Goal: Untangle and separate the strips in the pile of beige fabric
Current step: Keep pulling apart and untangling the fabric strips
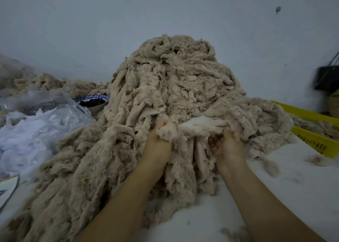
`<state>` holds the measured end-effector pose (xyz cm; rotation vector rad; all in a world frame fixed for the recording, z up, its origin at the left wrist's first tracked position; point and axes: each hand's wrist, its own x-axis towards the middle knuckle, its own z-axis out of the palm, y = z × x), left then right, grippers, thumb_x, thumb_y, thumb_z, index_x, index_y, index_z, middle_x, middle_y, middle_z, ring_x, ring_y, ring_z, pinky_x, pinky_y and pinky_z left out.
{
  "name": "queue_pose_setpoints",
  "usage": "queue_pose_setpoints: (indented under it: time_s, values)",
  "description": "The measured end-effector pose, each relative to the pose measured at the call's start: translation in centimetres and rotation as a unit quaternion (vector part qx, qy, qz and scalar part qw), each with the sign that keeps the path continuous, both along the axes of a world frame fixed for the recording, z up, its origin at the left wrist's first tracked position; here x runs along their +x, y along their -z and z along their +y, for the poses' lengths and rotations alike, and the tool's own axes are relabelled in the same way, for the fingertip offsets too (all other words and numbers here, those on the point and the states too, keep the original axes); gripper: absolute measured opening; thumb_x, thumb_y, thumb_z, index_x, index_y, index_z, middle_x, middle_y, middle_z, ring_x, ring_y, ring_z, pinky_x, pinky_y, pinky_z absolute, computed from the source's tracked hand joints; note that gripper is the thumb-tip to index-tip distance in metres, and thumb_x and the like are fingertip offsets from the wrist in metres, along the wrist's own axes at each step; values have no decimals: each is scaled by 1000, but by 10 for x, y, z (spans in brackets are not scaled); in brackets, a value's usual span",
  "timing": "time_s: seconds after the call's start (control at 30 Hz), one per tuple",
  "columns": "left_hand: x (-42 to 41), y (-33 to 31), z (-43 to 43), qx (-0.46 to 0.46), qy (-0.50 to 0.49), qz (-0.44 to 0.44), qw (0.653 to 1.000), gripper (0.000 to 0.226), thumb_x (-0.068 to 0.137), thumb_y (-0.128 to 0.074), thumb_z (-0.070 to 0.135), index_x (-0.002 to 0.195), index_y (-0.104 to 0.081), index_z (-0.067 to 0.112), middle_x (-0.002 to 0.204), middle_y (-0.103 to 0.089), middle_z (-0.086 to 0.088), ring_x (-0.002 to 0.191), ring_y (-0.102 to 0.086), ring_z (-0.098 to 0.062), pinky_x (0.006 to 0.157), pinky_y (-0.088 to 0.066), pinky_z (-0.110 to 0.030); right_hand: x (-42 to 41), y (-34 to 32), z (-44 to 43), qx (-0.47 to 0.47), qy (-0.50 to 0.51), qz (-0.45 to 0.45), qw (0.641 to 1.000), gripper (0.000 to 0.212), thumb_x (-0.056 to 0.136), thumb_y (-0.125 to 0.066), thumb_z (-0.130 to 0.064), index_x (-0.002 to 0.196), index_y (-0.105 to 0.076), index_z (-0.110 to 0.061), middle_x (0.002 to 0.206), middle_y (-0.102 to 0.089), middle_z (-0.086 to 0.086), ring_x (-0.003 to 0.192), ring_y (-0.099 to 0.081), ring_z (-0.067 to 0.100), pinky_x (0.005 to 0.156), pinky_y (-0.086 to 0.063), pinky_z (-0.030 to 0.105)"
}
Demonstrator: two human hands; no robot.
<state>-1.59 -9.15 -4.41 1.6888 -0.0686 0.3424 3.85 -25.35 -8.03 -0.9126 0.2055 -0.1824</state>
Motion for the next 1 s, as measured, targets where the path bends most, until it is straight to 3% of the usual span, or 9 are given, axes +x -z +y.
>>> queue_pose_setpoints:
  time_s: [0.13,0.23,0.33,0.43,0.57,0.67,0.77,0.93,1.0]
  values:
    - [-14,4,2,157,150,-45,975,35,90,-55,-10,76,-61,22,76,-62,7,71,-59,-7,64,-47,-16,1,-4,-7,44,-48,32,997,33,107,-41,-27,135,-53,-15,120,-67,14,101,-67,23,78,-55,35]
    - [-20,13,-6,375,303,-22,876,16,87,-68,6,98,-68,17,110,-50,6,104,-51,-10,93,-42,-21,2,-8,-13,63,-82,67,992,43,106,-39,-37,139,-53,-13,130,-63,16,117,-61,30,85,-53,43]
    - [-20,13,-5,403,362,50,839,30,95,-60,27,124,-65,21,119,-48,13,115,-45,-4,105,-36,-24,2,-11,-15,81,-90,71,990,47,105,-39,-41,135,-58,-11,129,-64,16,119,-60,33,92,-51,47]
    - [-20,9,4,334,371,63,864,28,103,-51,32,128,-62,32,135,-49,20,130,-42,2,112,-31,-21,0,-14,-15,96,-98,65,988,48,104,-40,-42,129,-62,-8,125,-66,18,116,-61,34,90,-50,49]
    - [-21,2,-4,166,269,-59,947,50,86,-53,-10,94,-74,34,125,-63,15,125,-52,-2,109,-38,-23,0,-18,-17,126,-104,63,985,52,105,-36,-43,133,-58,-4,127,-63,23,119,-58,37,86,-50,50]
    - [-18,-1,-8,-50,149,-61,986,51,82,-50,-4,75,-77,39,92,-75,13,88,-69,1,74,-54,-15,0,-17,-20,144,-103,55,983,50,106,-37,-41,134,-57,-5,130,-61,23,120,-57,37,91,-48,51]
    - [-9,1,-2,-164,117,25,979,40,91,-41,6,80,-76,21,70,-65,2,46,-50,-12,37,-35,-22,0,-14,-19,148,-111,44,982,47,105,-38,-41,130,-61,-7,123,-66,21,115,-60,36,92,-49,52]
    - [-1,0,6,-88,21,104,990,40,95,-38,6,89,-72,27,100,-67,-1,86,-60,-15,60,-42,-27,-2,-11,-17,135,-127,39,982,45,103,-40,-40,118,-67,-7,104,-74,19,102,-68,34,79,-54,48]
    - [1,3,8,74,-26,58,995,23,96,-42,11,102,-57,27,121,-55,1,110,-52,-17,86,-46,-31,-3,-10,-16,131,-138,28,981,45,103,-40,-39,115,-69,-7,105,-75,18,94,-73,33,77,-55,46]
